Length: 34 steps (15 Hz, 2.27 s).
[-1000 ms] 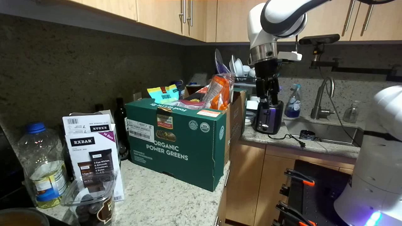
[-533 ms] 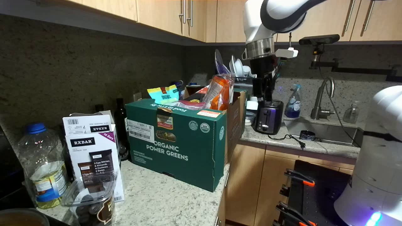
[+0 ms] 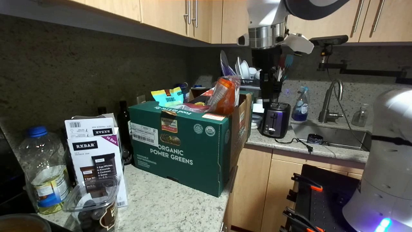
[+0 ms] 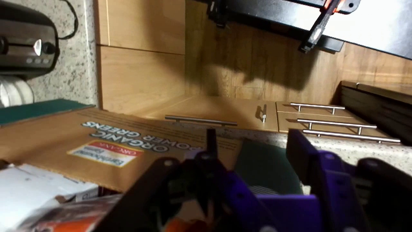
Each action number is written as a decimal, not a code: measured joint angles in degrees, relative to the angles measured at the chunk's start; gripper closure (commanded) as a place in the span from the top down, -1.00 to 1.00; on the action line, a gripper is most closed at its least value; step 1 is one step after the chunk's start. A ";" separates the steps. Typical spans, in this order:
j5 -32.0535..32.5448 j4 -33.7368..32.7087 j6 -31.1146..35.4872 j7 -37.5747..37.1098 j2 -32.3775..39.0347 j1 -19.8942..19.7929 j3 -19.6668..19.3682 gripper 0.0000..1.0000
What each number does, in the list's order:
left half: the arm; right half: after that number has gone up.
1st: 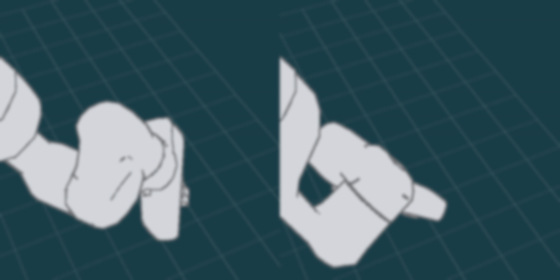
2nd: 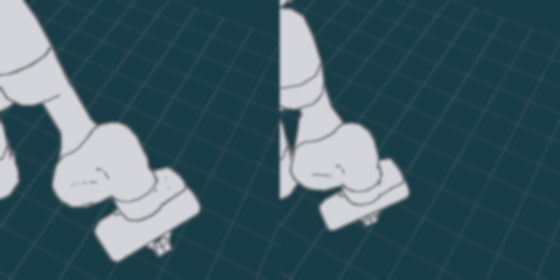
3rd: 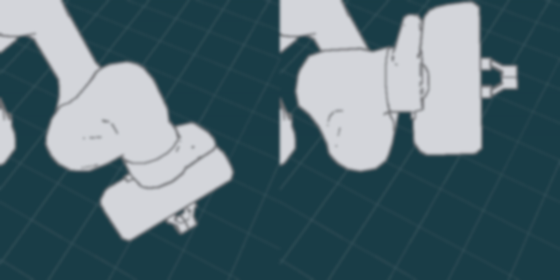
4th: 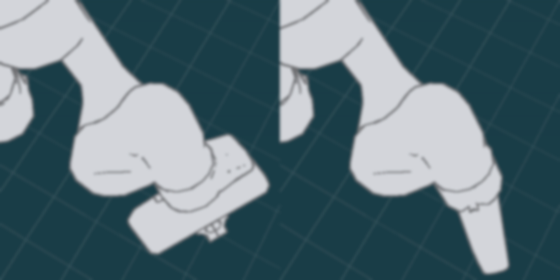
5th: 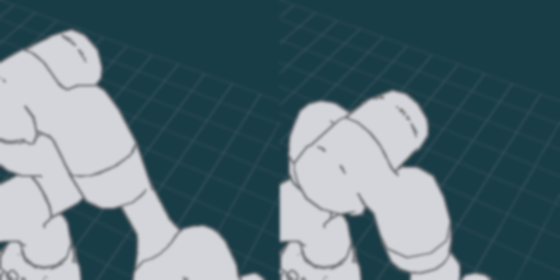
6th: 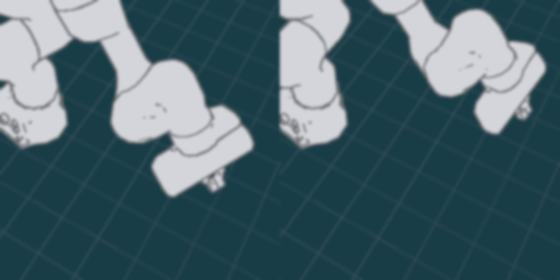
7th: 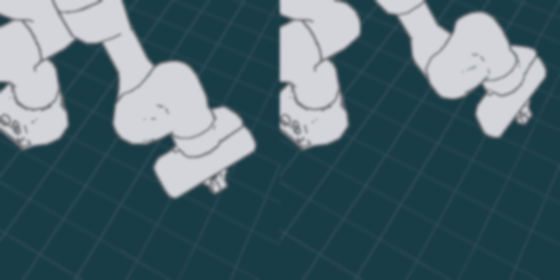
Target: Put the tub of peanut butter cups in the box
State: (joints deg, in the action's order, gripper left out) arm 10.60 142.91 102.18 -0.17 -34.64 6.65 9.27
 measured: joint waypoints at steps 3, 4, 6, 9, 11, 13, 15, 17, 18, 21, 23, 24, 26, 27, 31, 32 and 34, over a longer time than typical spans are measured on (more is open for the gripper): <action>1.77 0.01 2.04 0.98 0.49 4.21 2.97 0.07; 2.53 0.01 3.21 1.40 0.94 5.35 3.89 0.19; 4.63 0.02 5.97 3.07 2.26 7.23 5.26 0.57; 8.64 0.04 10.71 6.94 4.56 8.98 5.83 0.51; 10.52 0.04 12.68 8.96 5.73 9.15 5.82 0.81; 10.96 0.03 13.01 9.24 6.24 9.15 5.82 0.88; 10.99 0.01 13.03 9.31 6.26 9.17 5.82 0.97; 10.98 0.04 13.03 9.26 6.26 9.17 5.82 1.00; 10.91 0.13 13.03 9.25 6.26 9.17 5.76 1.00; 10.91 0.32 13.33 9.45 6.47 9.55 5.75 1.00; 10.98 0.27 14.86 11.04 7.18 10.43 5.94 1.00; 10.99 0.14 15.89 12.17 7.83 10.96 6.20 1.00; 11.07 -0.48 17.64 14.25 9.66 12.26 7.12 1.00; 11.37 -1.02 18.54 15.37 10.78 12.88 7.74 1.00; 16.70 -4.21 22.36 18.47 16.56 14.39 11.11 1.00; 18.75 -5.07 23.21 19.01 18.12 14.56 11.99 1.00; 23.03 -6.59 24.48 20.08 20.87 14.97 13.33 1.00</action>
State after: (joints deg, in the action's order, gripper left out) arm 33.63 136.32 126.66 19.92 -13.77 21.62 22.61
